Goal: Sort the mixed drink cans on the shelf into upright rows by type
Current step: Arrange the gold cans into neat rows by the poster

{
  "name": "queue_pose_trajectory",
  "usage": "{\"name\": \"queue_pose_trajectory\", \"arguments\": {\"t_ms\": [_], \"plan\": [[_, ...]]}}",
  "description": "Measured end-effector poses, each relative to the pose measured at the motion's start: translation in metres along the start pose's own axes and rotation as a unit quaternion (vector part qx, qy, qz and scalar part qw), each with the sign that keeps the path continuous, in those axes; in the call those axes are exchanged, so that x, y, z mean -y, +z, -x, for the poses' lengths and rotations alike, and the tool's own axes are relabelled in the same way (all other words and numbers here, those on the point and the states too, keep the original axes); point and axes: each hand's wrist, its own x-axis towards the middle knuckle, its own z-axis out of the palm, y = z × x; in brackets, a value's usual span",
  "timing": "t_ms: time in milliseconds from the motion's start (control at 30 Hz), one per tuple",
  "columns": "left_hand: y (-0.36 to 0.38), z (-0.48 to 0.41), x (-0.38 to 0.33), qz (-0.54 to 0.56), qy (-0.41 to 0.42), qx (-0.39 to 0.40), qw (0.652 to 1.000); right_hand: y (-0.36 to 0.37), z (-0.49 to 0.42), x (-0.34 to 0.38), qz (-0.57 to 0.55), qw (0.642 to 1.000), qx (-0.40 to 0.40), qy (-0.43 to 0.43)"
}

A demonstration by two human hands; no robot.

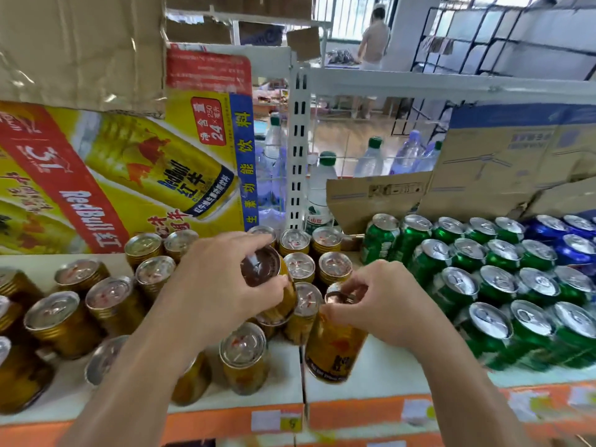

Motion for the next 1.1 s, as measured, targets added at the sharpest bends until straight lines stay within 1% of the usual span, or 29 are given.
{"name": "queue_pose_trajectory", "arguments": {"t_ms": [67, 167, 333, 433, 567, 700, 833, 967, 1100], "plan": [[0.006, 0.004, -0.009, -0.001, -0.003, 0.000, 1.000, 0.001, 0.004, -0.007, 0.028, 1.000, 0.007, -0.001], [0.017, 0.011, -0.020, 0.010, -0.016, 0.020, 1.000, 0.006, 0.007, -0.016, 0.061, 0.998, 0.021, 0.005], [0.038, 0.021, -0.040, -0.002, -0.065, 0.095, 0.993, 0.018, 0.011, -0.032, 0.097, 0.995, 0.034, -0.019], [0.054, 0.023, -0.043, -0.032, -0.072, 0.133, 0.988, 0.019, 0.013, -0.035, 0.105, 0.993, 0.047, -0.023], [0.074, 0.022, -0.035, -0.045, -0.097, 0.170, 0.980, 0.021, 0.016, -0.041, 0.091, 0.994, 0.047, -0.024], [0.087, 0.024, -0.030, -0.037, -0.133, 0.177, 0.974, 0.028, 0.020, -0.047, 0.066, 0.996, 0.034, -0.040], [0.097, 0.029, -0.030, -0.018, -0.165, 0.176, 0.970, 0.025, 0.022, -0.050, 0.070, 0.994, 0.063, -0.051], [0.100, 0.032, -0.029, -0.007, -0.165, 0.178, 0.970, 0.021, 0.024, -0.055, 0.070, 0.989, 0.111, -0.072], [0.088, 0.033, -0.028, -0.058, -0.152, 0.247, 0.955, 0.023, 0.025, -0.056, 0.060, 0.991, 0.084, -0.081]]}}
